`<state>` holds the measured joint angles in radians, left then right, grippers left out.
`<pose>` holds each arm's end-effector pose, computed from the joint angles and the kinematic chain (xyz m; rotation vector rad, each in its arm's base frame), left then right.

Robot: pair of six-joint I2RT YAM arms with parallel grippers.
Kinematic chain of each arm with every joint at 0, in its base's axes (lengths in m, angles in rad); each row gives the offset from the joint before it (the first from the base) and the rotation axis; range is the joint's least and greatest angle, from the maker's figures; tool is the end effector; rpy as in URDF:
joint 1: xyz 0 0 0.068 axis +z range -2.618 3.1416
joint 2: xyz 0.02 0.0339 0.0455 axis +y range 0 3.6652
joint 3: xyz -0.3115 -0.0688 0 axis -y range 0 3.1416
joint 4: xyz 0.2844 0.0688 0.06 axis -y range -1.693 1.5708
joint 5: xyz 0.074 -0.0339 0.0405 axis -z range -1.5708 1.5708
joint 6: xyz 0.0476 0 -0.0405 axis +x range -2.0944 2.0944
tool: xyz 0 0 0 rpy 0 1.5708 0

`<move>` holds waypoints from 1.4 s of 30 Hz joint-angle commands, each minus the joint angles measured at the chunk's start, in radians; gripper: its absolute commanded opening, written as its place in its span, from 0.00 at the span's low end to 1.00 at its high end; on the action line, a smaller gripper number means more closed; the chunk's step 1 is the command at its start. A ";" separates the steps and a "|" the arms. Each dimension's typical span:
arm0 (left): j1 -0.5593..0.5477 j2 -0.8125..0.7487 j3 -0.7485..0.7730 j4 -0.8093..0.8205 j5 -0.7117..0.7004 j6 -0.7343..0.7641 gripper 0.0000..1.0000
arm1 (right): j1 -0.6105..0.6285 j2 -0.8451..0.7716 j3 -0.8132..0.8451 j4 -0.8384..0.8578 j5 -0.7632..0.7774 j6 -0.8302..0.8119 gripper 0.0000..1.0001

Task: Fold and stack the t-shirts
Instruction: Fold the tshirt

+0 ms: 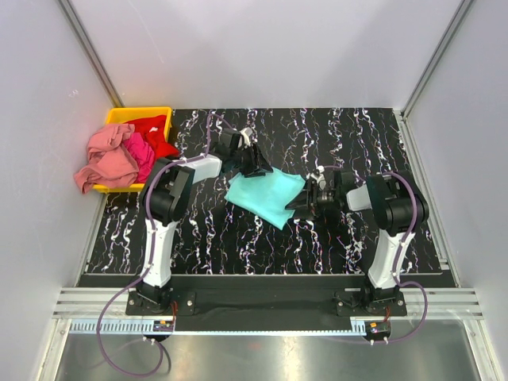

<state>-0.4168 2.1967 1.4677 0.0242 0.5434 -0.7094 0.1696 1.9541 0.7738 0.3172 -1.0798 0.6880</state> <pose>0.4856 -0.2419 0.1469 -0.0446 2.4486 -1.1716 0.3506 0.1026 0.0890 0.1025 2.4777 1.6915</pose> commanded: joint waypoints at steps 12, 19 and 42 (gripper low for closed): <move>0.010 0.029 -0.018 0.042 -0.040 -0.010 0.49 | 0.024 0.063 -0.120 0.548 -0.112 0.361 0.32; 0.013 0.031 -0.018 0.049 -0.039 -0.018 0.48 | 0.039 0.089 -0.148 0.562 -0.083 0.354 0.52; 0.013 -0.037 -0.029 0.014 -0.028 -0.061 0.50 | 0.048 -0.026 -0.070 -0.056 0.184 0.070 0.03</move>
<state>-0.4103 2.2093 1.4521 0.0471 0.5220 -0.7532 0.2153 1.9781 0.6807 0.4648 -1.0107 0.7860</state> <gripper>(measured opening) 0.492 0.049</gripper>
